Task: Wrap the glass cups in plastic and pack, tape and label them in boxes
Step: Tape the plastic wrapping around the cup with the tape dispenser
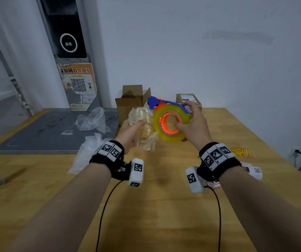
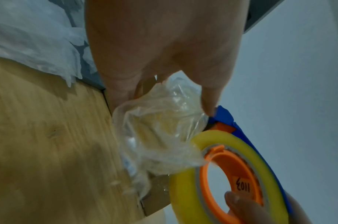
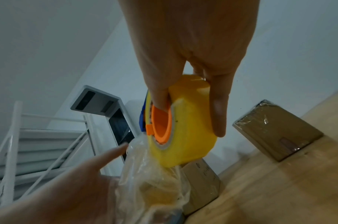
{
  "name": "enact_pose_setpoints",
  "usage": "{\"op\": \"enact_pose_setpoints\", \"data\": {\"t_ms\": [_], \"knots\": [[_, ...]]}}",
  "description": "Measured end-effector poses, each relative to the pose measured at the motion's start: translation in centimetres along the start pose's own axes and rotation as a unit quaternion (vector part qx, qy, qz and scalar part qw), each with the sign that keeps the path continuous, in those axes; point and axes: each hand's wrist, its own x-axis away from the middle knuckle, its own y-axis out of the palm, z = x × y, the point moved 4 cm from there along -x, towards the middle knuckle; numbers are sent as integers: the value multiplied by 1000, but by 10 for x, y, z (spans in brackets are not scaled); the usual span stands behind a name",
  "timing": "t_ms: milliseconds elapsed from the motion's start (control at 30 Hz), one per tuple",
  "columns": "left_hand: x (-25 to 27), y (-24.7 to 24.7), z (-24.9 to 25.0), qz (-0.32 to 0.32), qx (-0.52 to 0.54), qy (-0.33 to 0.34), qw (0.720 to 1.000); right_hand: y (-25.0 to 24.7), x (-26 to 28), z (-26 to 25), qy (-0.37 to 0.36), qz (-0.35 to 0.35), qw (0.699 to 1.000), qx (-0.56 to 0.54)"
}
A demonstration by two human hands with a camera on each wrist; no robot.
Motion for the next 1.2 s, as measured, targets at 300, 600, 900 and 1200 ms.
{"op": "enact_pose_setpoints", "data": {"t_ms": [300,600,900,1200], "knots": [[1,-10,-7,15,71,-56,996,14,0,-27,-46,-41,996,69],[-1,-8,9,60,53,-18,997,12,1,-48,-87,-69,989,101],[-2,-9,15,65,2,11,998,-1,3,-53,-84,-96,988,82],[-17,-15,18,176,-44,64,981,-5,-5,-68,-38,-109,987,107]]}}
